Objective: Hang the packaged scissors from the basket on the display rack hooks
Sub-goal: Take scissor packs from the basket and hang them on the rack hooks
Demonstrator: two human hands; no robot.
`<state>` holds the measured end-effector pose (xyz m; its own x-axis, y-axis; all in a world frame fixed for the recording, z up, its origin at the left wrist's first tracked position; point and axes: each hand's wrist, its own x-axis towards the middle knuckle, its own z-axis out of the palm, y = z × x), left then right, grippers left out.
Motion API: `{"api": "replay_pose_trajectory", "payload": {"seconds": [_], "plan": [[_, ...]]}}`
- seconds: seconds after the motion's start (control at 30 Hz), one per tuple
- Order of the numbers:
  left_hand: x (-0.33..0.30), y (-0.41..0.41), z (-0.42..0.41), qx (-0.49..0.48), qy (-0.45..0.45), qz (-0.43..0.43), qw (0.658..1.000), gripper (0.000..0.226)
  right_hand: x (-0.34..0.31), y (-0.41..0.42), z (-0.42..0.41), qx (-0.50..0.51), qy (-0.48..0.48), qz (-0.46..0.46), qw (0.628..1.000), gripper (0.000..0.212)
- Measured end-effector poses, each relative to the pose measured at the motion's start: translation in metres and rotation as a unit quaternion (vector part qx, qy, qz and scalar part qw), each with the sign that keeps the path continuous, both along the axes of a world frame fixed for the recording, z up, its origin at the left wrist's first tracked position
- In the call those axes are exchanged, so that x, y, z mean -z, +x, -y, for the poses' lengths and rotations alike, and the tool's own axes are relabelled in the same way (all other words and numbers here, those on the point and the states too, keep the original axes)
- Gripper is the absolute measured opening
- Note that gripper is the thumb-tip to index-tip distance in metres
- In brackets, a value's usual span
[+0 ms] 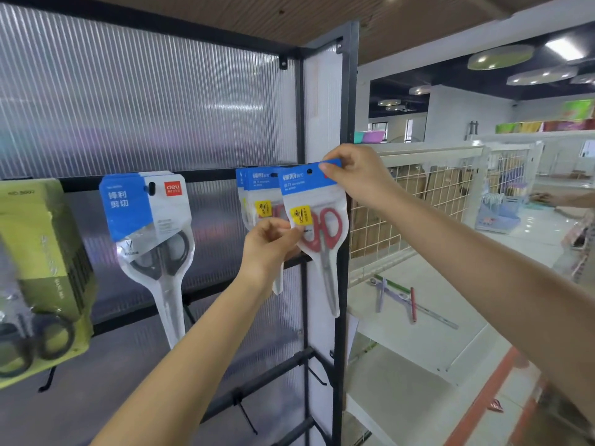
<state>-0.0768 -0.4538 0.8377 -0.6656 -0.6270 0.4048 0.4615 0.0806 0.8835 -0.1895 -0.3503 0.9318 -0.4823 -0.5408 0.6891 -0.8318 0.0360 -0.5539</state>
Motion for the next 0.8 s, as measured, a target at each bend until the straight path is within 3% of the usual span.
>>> {"api": "replay_pose_trajectory", "payload": {"seconds": [0.4, 0.8], "plan": [[0.000, -0.003, 0.002, -0.011, -0.004, 0.002, 1.000, 0.017, 0.000, -0.004, 0.010, -0.004, 0.003, 0.073, 0.997, 0.004], [0.008, -0.009, 0.013, -0.047, 0.017, 0.021, 0.999, 0.019, 0.011, -0.019, 0.037, 0.006, 0.001, 0.045, 0.999, 0.015]]}}
